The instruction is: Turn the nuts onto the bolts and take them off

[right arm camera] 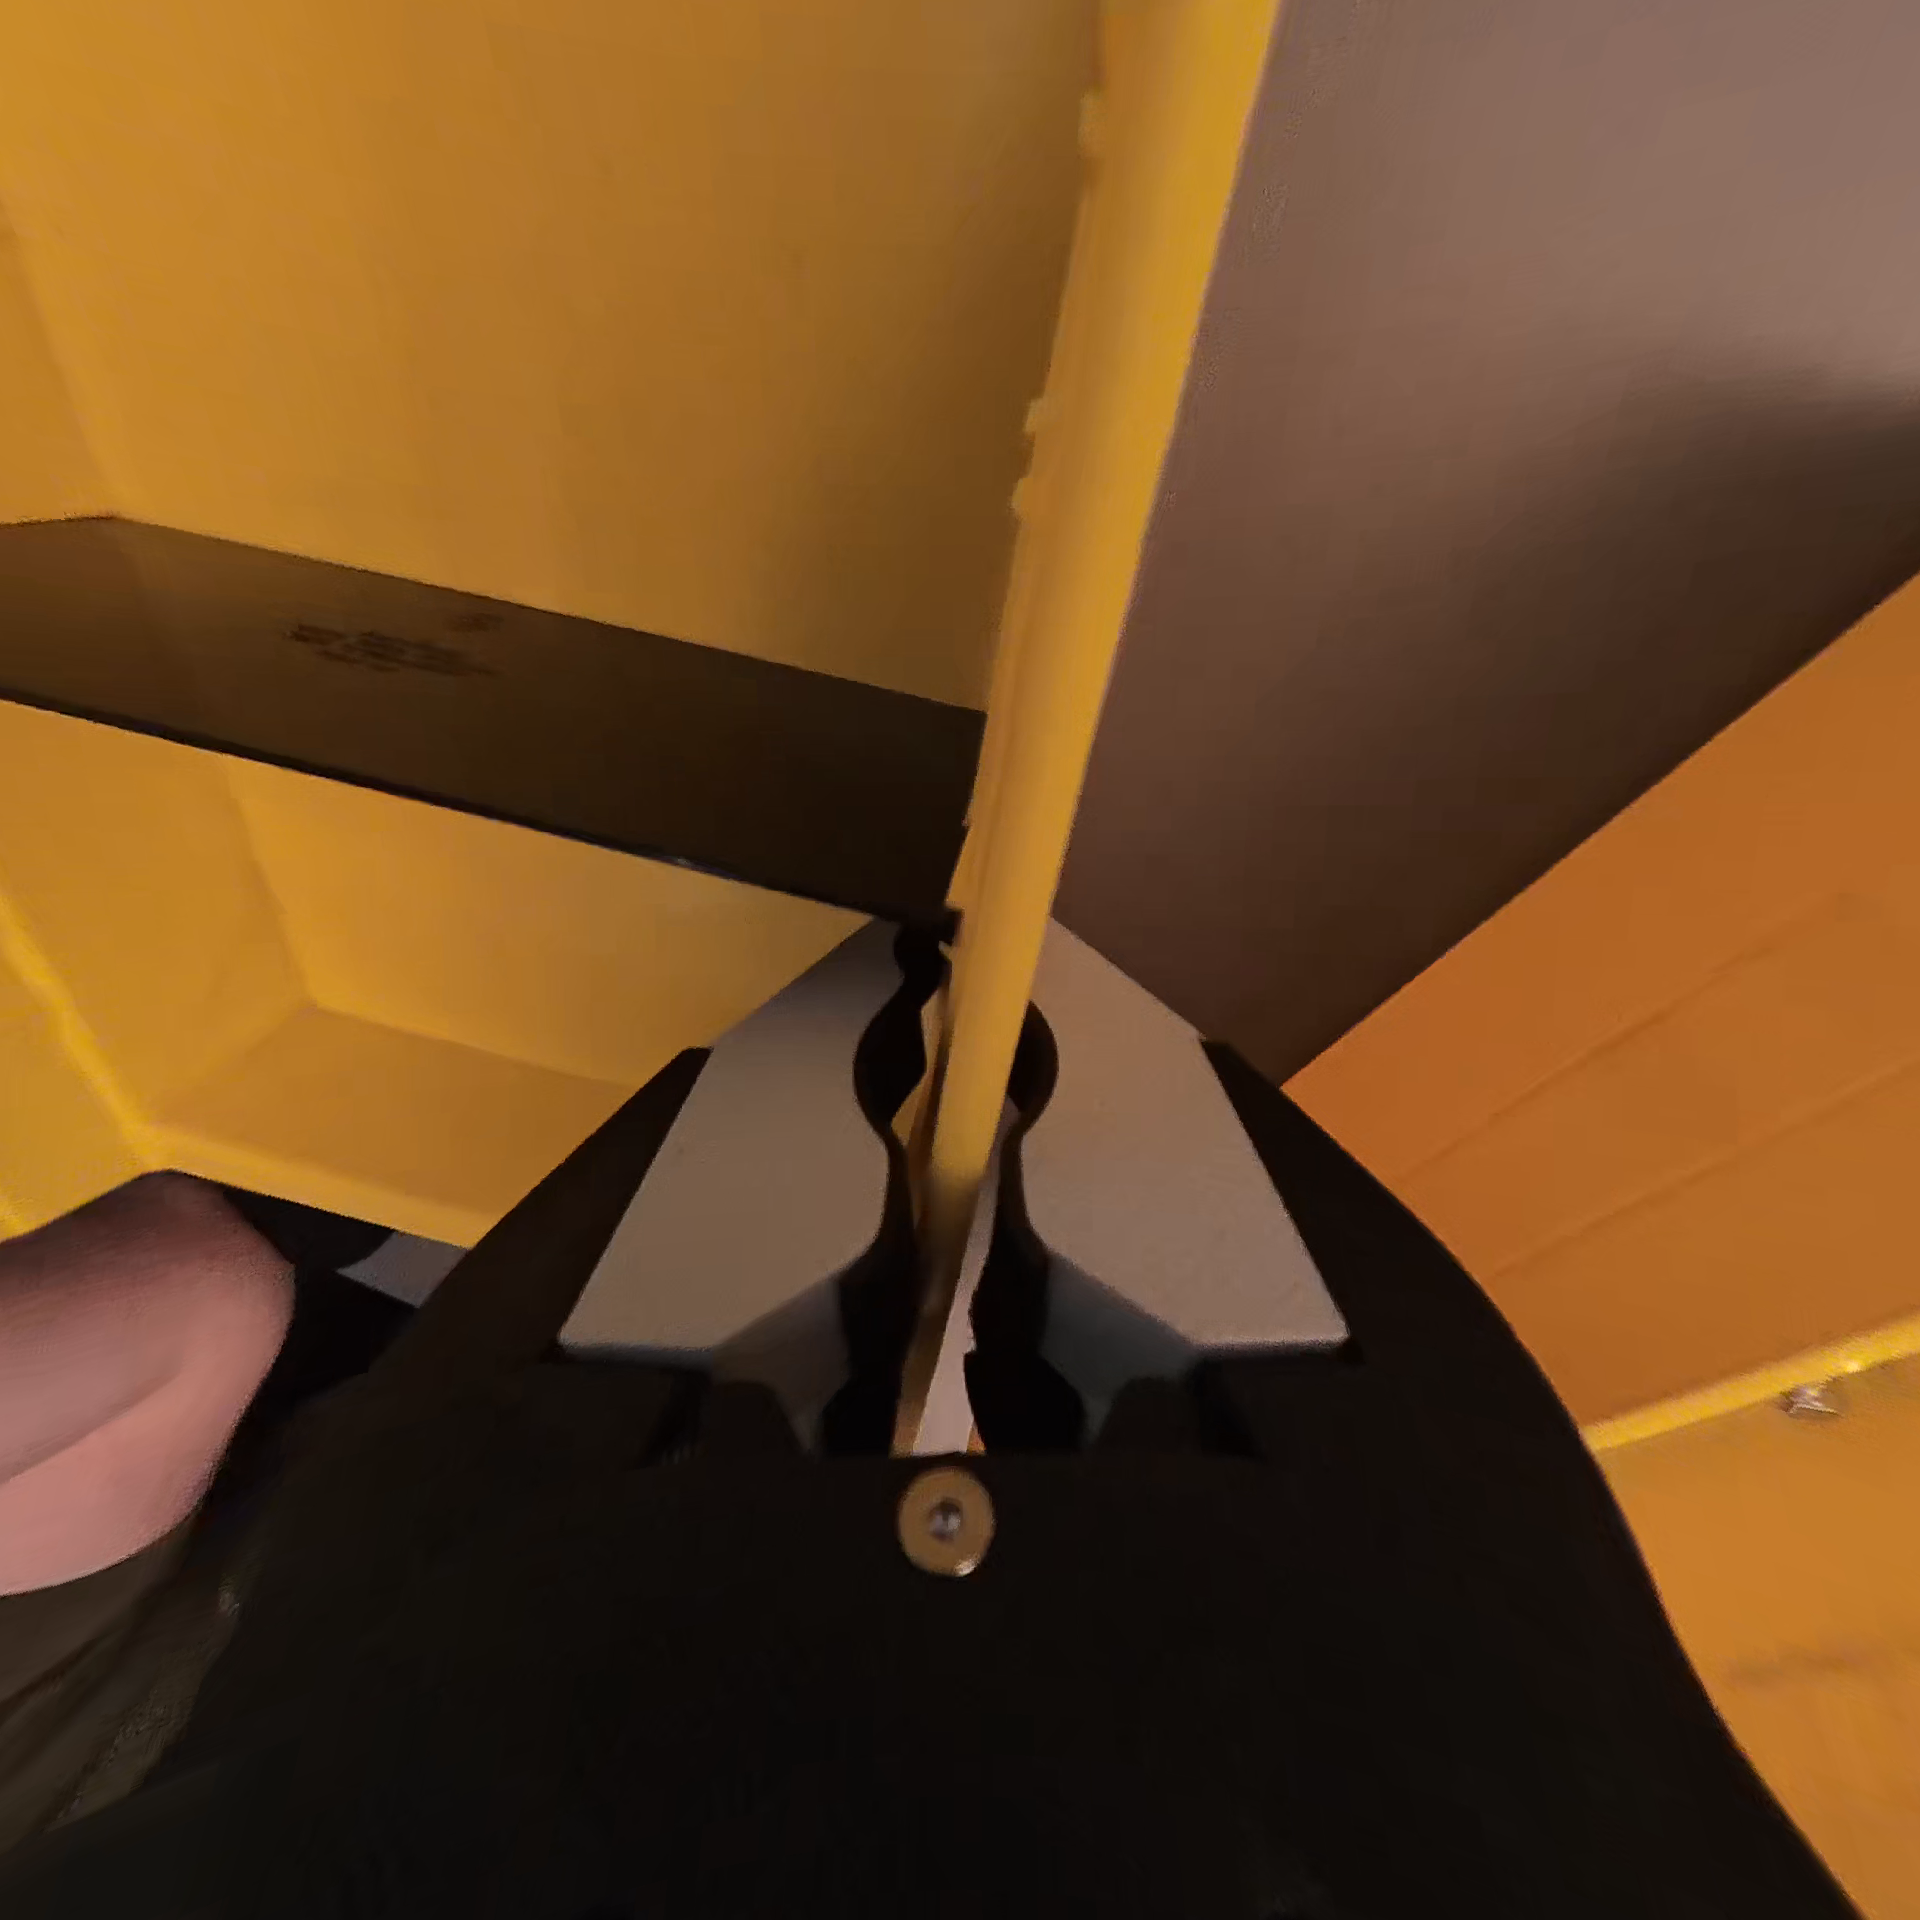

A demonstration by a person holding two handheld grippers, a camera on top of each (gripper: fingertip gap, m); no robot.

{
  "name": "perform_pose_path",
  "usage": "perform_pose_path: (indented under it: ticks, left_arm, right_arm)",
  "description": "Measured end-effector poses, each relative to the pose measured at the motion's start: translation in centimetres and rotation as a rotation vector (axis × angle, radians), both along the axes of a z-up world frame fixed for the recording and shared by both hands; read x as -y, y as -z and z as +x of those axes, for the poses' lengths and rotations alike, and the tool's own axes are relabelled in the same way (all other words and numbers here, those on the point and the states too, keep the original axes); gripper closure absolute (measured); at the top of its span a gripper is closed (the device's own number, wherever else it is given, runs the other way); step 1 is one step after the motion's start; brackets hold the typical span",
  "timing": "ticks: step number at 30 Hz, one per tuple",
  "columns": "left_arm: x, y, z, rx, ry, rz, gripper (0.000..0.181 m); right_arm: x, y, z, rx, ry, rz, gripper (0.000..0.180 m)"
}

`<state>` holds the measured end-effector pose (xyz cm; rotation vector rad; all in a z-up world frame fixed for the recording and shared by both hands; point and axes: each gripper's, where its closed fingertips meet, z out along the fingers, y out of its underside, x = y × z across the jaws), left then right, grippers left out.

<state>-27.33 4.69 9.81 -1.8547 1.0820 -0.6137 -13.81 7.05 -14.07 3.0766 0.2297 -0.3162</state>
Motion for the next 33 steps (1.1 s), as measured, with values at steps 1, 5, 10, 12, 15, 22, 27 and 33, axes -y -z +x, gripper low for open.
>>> perform_pose_path:
  ticks: [1,5,10,12,15,22,27,33]
  left_arm:
    - [0.0,-1.2,0.0,0.051,-0.009,0.035,0.164]
    - [-0.3,-6.8,-2.0,0.33,-0.108,0.188,0.16]
    - [-1.1,-9.6,-6.0,0.557,-0.223,0.208,0.141]
    - [-1.8,-9.3,-6.9,0.581,-0.242,0.176,0.134]
    - [-2.8,-8.6,-7.1,0.603,-0.251,0.114,0.128]
    - [-6.2,-1.9,-0.8,0.345,-0.234,-0.075,0.081]
    - [-6.4,3.0,9.1,0.298,-0.058,-0.233,0.077]
    - [-0.5,11.2,20.1,0.077,0.169,-0.358,0.065]
  right_arm:
    - [0.0,-0.4,-0.2,-0.001,-0.009,-0.008,0.176]
    - [0.7,-2.7,-1.4,-0.07,-0.041,-0.054,0.176]
    - [2.4,-7.6,-0.3,-0.142,-0.095,-0.058,0.176]
    - [3.4,-9.7,1.9,-0.16,-0.088,-0.05,0.176]
    - [5.4,-12.5,7.1,-0.193,-0.03,-0.031,0.176]
    - [11.0,-15.2,25.6,-0.115,0.252,0.094,0.176]
    - [16.8,-14.1,37.5,-0.028,0.493,0.147,0.176]
    - [22.9,-10.5,44.1,-0.067,0.733,0.137,0.176]
